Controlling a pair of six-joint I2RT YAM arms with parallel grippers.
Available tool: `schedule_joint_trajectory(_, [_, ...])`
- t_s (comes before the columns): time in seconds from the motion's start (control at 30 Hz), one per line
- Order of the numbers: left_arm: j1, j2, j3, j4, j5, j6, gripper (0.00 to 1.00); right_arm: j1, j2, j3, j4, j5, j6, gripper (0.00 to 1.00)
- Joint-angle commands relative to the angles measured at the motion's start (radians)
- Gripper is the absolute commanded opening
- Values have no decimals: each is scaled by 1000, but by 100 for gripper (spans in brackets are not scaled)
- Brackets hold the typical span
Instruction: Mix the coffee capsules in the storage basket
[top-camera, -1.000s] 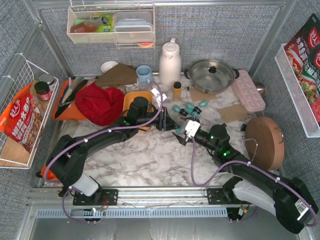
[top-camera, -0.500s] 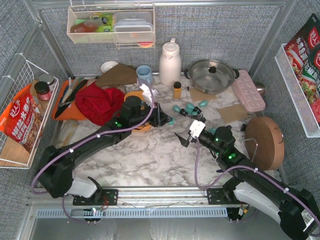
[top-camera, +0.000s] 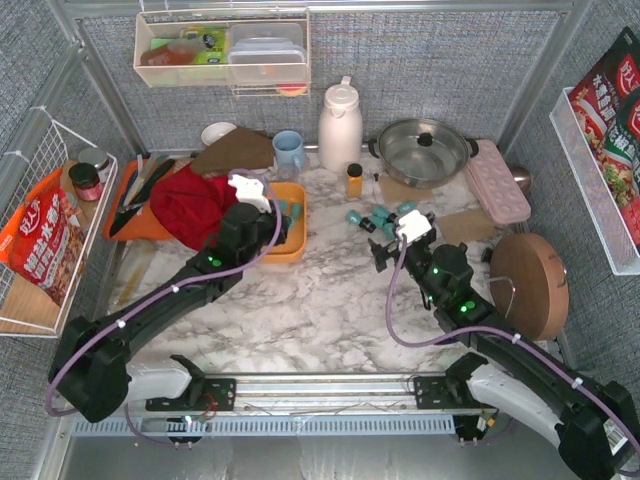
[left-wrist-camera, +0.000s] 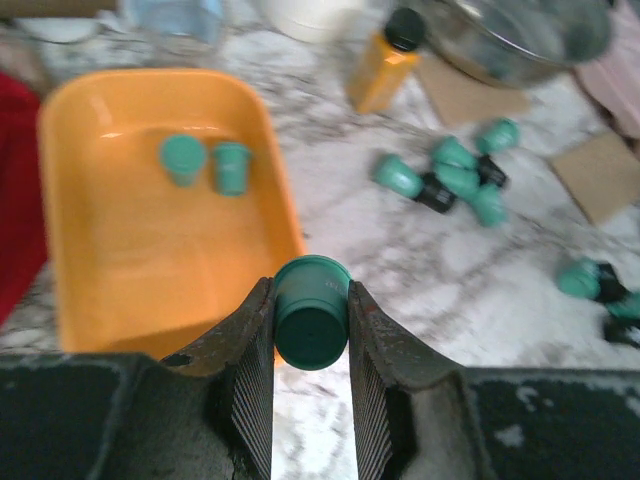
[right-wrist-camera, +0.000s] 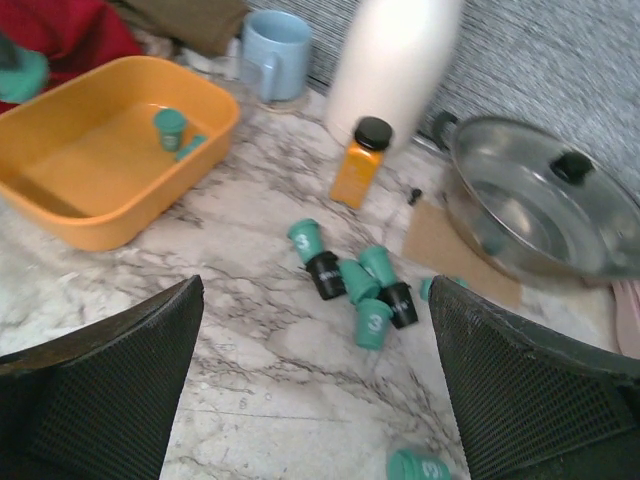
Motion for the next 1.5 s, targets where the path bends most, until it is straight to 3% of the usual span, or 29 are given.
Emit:
schedule_joint_trajectory(0.0, [68,34,3,29,-115,1,0,-30,11,13,-19,167,119,99])
schedule_joint_trajectory(0.23, [160,218,62,65,-100,-17,0,-128,53,48,-113,297,385,99])
schedule_joint_trajectory(0.63, [217,475,216,51,-84,-15,0,-187,83,63,-252,349,471,99])
schedule_joint_trajectory(0.77, [243,551,259,44,-57,-24,5,-191,137,91,-302,345,486,99])
schedule_joint_trajectory(1.07, [273,612,289,52,-15,-29,36,-204,287,166,-380,284,499,96])
schedule_joint_trajectory(1.37, [274,545,223,129,24,6,81,-215,440,220,-348,244,514,81])
schedule_joint_trajectory(1.47, [275,509,206,131,18,8,87,-218,493,245,-337,234,515,74])
